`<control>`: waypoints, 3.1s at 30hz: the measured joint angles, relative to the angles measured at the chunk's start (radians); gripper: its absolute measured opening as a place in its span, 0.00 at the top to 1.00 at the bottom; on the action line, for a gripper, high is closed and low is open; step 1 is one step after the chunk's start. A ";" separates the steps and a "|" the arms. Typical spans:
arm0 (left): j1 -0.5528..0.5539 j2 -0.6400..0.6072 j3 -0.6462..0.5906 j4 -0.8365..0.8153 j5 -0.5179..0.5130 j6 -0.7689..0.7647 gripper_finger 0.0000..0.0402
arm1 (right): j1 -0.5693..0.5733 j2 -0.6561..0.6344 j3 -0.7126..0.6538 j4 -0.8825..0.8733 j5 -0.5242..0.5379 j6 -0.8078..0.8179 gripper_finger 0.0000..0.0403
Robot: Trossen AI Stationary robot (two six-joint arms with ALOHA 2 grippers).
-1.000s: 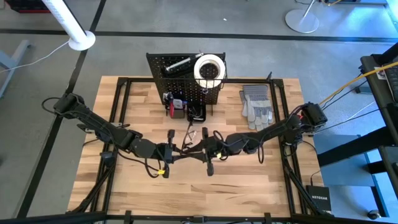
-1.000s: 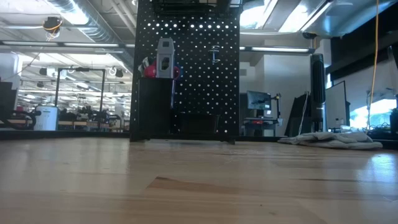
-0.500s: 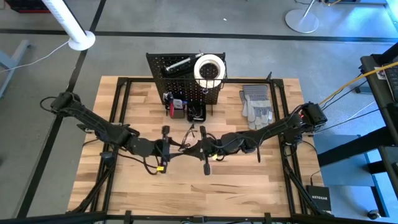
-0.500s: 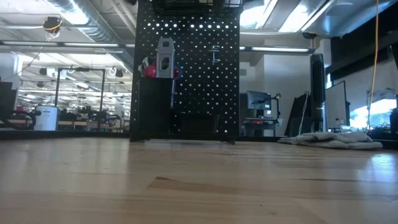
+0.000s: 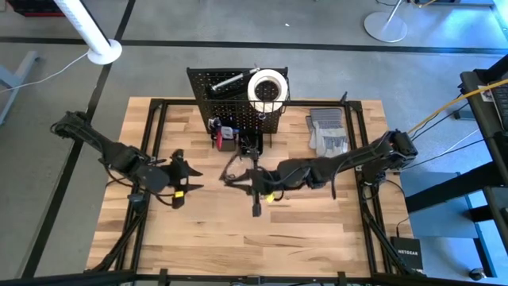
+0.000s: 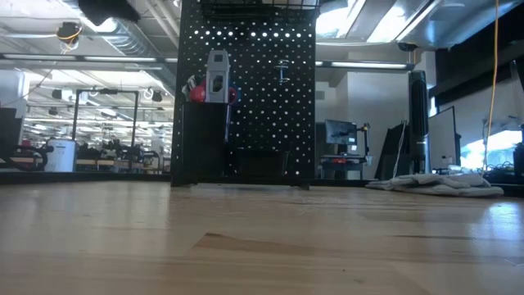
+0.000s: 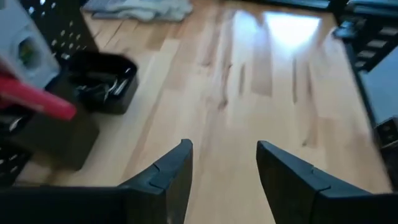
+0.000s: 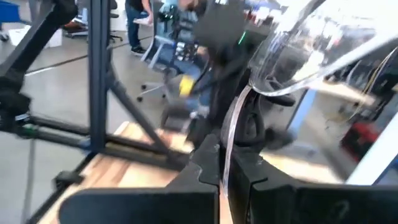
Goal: Hang tools onto peg board
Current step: Put the safety glasses into the wire basket on the pegboard, then return to Home Position
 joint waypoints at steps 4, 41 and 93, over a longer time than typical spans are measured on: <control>-0.001 -0.004 0.000 -0.068 -0.030 -0.016 0.59 | -0.028 0.000 0.127 -0.080 -0.008 -0.087 0.99; 0.001 0.000 -0.067 -0.020 -0.114 -0.031 0.59 | -0.420 0.070 0.421 -0.188 -0.087 0.166 0.94; -0.010 -0.014 -0.067 0.034 -0.087 -0.032 0.60 | -0.266 -0.079 0.495 -0.544 0.080 0.109 0.55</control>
